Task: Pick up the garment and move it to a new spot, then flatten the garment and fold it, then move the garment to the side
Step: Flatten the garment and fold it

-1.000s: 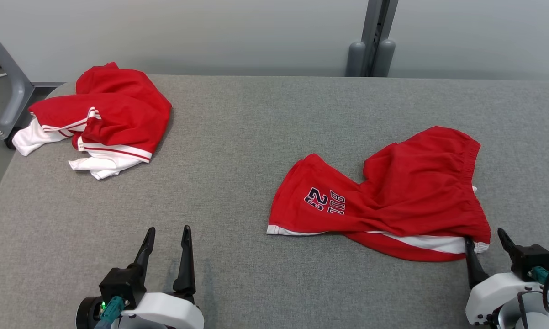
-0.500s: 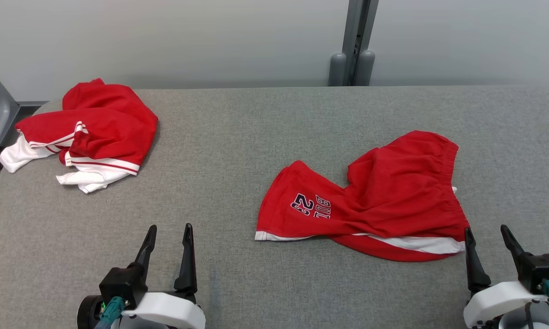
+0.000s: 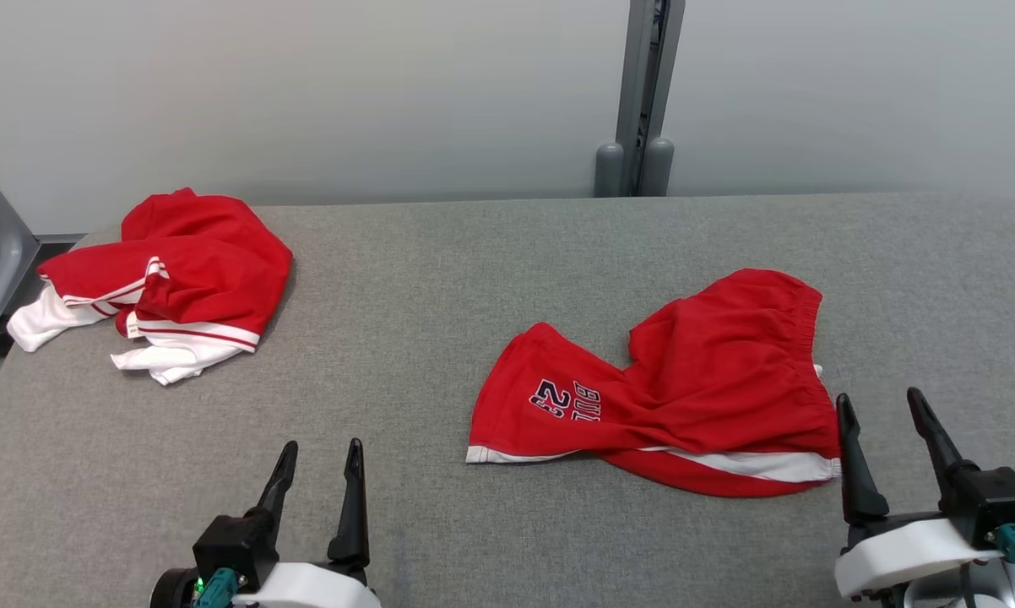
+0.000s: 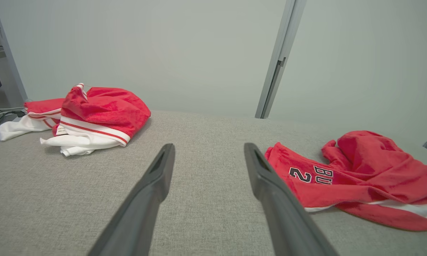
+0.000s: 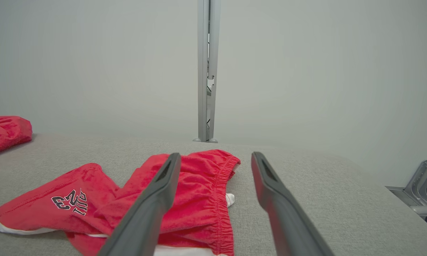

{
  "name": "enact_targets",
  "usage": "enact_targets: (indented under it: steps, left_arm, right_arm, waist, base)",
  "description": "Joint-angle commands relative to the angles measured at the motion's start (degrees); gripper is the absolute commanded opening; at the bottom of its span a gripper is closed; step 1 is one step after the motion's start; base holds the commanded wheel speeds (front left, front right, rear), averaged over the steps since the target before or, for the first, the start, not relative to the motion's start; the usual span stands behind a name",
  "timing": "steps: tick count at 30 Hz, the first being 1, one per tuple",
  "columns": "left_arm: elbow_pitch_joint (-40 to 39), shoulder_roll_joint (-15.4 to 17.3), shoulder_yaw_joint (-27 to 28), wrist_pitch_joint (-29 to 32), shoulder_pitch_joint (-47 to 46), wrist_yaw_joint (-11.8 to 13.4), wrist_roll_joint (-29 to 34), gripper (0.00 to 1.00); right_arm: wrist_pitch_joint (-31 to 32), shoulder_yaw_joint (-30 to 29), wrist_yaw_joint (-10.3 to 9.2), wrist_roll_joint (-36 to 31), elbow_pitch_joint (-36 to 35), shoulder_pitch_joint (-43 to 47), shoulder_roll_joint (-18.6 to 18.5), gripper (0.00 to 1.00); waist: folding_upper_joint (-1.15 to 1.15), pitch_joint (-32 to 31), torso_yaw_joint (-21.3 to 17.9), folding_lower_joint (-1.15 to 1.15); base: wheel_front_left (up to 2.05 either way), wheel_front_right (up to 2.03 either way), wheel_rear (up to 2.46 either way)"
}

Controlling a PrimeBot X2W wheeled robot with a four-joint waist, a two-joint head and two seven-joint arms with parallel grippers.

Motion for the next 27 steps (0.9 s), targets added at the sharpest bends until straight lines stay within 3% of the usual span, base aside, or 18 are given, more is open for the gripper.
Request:
enact_targets:
  steps: [1,17,23,27]
  left_arm:
    - [0.12,0.24,0.11,-0.09,0.26,-0.21,0.32,1.00]
    - [1.37,0.22,0.37,-0.10,1.21,-0.66,0.85,1.00]
    - [7.26,0.93,-1.39,0.45,-2.34,-2.82,2.33,1.00]
    - [12.33,1.16,-4.19,3.92,-5.77,-5.45,2.91,1.00]
  right_arm:
    - [-0.02,0.10,0.01,0.45,-0.15,0.44,0.05,1.00]
    - [-0.02,2.00,0.01,2.57,0.03,1.24,0.09,1.00]
    - [-0.02,1.06,0.01,1.53,1.12,0.49,0.10,1.00]
    - [-0.02,0.28,0.01,0.85,1.65,-0.12,0.08,1.00]
  waist:
    - [0.00,-0.14,0.13,0.00]
    - [0.00,-1.21,0.08,0.00]
    - [0.00,-0.72,-0.56,0.00]
    - [0.00,0.37,-1.43,0.00]
  base:
    - [0.00,0.00,0.00]
    - [0.00,0.00,0.00]
    - [0.00,0.00,0.00]
    - [0.00,0.00,0.00]
